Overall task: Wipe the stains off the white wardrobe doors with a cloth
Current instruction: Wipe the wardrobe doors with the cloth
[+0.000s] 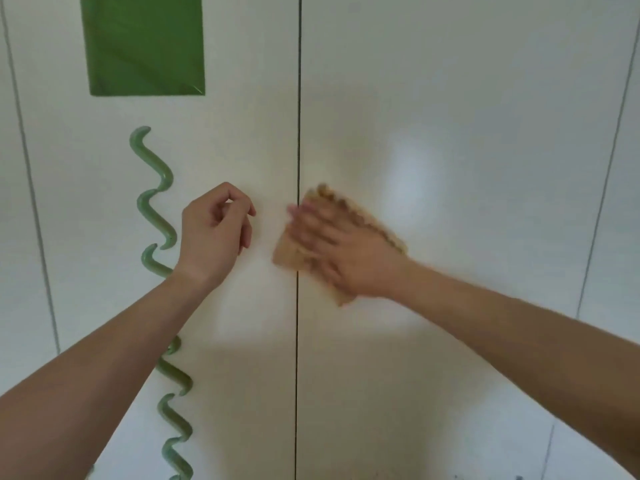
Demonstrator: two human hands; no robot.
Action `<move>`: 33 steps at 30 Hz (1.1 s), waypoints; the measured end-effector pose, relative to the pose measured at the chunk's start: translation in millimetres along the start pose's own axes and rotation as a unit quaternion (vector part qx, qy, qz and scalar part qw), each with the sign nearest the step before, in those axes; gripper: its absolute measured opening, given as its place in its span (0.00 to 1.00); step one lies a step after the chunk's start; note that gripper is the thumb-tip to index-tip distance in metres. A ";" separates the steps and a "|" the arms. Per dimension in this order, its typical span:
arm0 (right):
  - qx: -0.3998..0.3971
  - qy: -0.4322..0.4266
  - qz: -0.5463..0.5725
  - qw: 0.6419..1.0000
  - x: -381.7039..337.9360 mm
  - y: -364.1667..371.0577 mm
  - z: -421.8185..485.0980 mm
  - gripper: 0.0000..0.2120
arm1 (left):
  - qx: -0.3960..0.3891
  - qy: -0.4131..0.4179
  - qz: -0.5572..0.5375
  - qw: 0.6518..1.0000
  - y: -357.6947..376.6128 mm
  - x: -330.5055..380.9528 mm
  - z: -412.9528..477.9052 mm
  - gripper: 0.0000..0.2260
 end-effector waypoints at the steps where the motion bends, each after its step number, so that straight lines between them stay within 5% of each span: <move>1: 0.036 0.094 -0.040 0.994 43.1 -18.7 12.6 0.27 | -0.005 -0.001 -0.005 1.000 6.6 0.7 -1.2 0.10; 3: 0.086 0.233 -0.102 0.963 84.9 -42.8 19.1 0.27 | -0.022 0.002 -0.012 1.000 19.2 2.9 -3.8 0.11; 5: 0.081 0.265 -0.095 0.956 48.8 -29.0 -1.2 0.28 | -0.037 -0.005 -0.028 0.999 30.9 3.2 -8.6 0.11; 7: 0.015 0.207 -0.028 0.978 -44.0 12.0 -53.1 0.29 | -0.045 -0.011 -0.041 0.998 40.9 3.0 -14.0 0.12; 10: -0.113 -0.011 0.059 0.992 -176.3 47.3 -168.2 0.33 | -0.086 -0.012 -0.020 0.996 58.6 1.6 -28.3 0.11; 12: -0.195 -0.117 0.039 0.973 -197.4 49.1 -221.0 0.33 | -0.137 -0.019 0.000 0.990 70.7 -1.0 -39.8 0.11; 14: -0.209 -0.136 0.069 0.966 -168.6 36.1 -223.6 0.30 | -0.181 -0.026 0.015 0.983 78.1 -5.1 -50.2 0.11; 18: -0.046 0.061 0.005 0.997 -8.2 -30.7 -137.1 0.24 | -0.199 -0.035 0.019 0.979 87.6 -8.5 -62.6 0.12; 20: 0.034 0.213 -0.061 0.975 54.2 -51.4 -110.2 0.26 | -0.201 -0.041 0.017 0.979 94.0 -8.1 -66.6 0.12; 22: 0.058 0.300 -0.072 0.949 44.2 -46.1 -112.8 0.29 | -0.211 -0.044 0.016 0.976 101.7 -7.5 -69.9 0.11; 24: -0.028 0.256 -0.039 0.965 -33.1 -9.4 -154.3 0.37 | -0.218 -0.043 0.008 0.975 107.2 -3.4 -74.6 0.11; 27: -0.204 -0.044 0.014 0.978 -164.1 22.9 -267.2 0.41 | -0.248 -0.006 0.010 0.969 113.2 6.2 -88.7 0.12; 29: -0.226 -0.142 0.033 0.963 -168.8 17.4 -306.7 0.37 | -0.278 0.021 0.018 0.960 117.9 10.1 -101.2 0.13; 33: -0.165 0.020 0.054 0.985 -40.2 -26.0 -237.8 0.33 | -0.282 0.028 0.003 0.959 143.0 17.3 -109.2 0.12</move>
Point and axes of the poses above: each hand's wrist, its own z-axis towards the middle knuckle, its own y-axis out of the palm, x = y × z, the point moved 6 cm from there along z, towards the middle knuckle, and after that the axes turned 4 degrees about x, right-handed, at the moved point
